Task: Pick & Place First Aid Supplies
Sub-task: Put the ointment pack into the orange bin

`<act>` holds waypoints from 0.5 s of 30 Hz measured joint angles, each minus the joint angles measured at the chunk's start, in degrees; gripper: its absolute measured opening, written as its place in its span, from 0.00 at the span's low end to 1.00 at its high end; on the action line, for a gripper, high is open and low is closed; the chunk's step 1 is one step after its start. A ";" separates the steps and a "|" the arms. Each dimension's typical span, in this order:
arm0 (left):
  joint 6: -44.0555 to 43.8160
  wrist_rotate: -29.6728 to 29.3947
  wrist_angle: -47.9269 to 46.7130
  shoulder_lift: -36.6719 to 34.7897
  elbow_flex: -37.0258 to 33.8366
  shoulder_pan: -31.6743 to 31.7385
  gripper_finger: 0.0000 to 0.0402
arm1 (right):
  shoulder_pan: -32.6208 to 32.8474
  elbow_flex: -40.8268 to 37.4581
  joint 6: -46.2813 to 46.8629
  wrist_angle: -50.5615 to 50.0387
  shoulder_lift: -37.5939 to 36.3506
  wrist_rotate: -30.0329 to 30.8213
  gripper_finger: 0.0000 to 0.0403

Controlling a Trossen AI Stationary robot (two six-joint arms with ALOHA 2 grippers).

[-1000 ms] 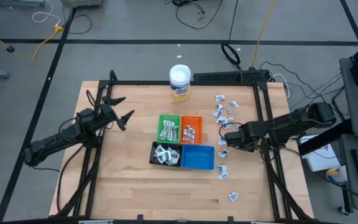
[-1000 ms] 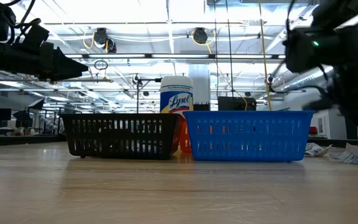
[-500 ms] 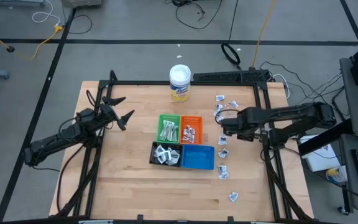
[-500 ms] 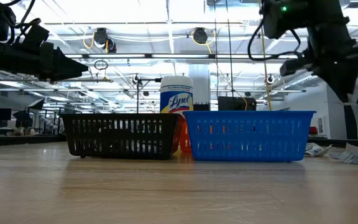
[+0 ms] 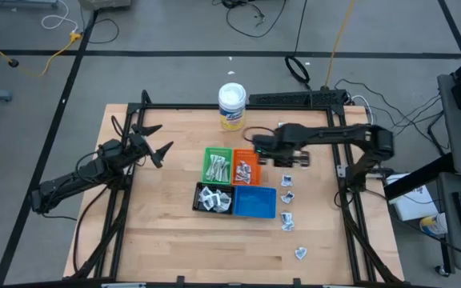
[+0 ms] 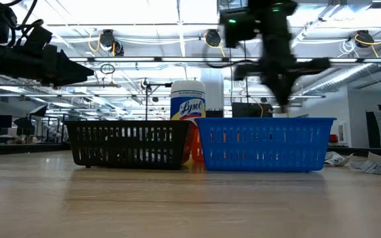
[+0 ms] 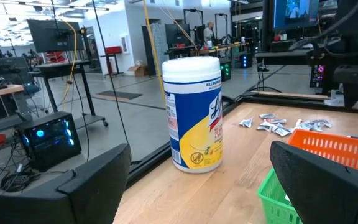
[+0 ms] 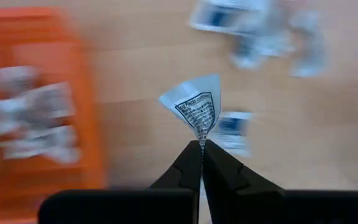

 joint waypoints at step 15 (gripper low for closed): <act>0.00 0.00 0.00 0.00 0.00 -0.01 0.98 | -0.08 27.68 -12.07 1.86 17.48 0.10 0.00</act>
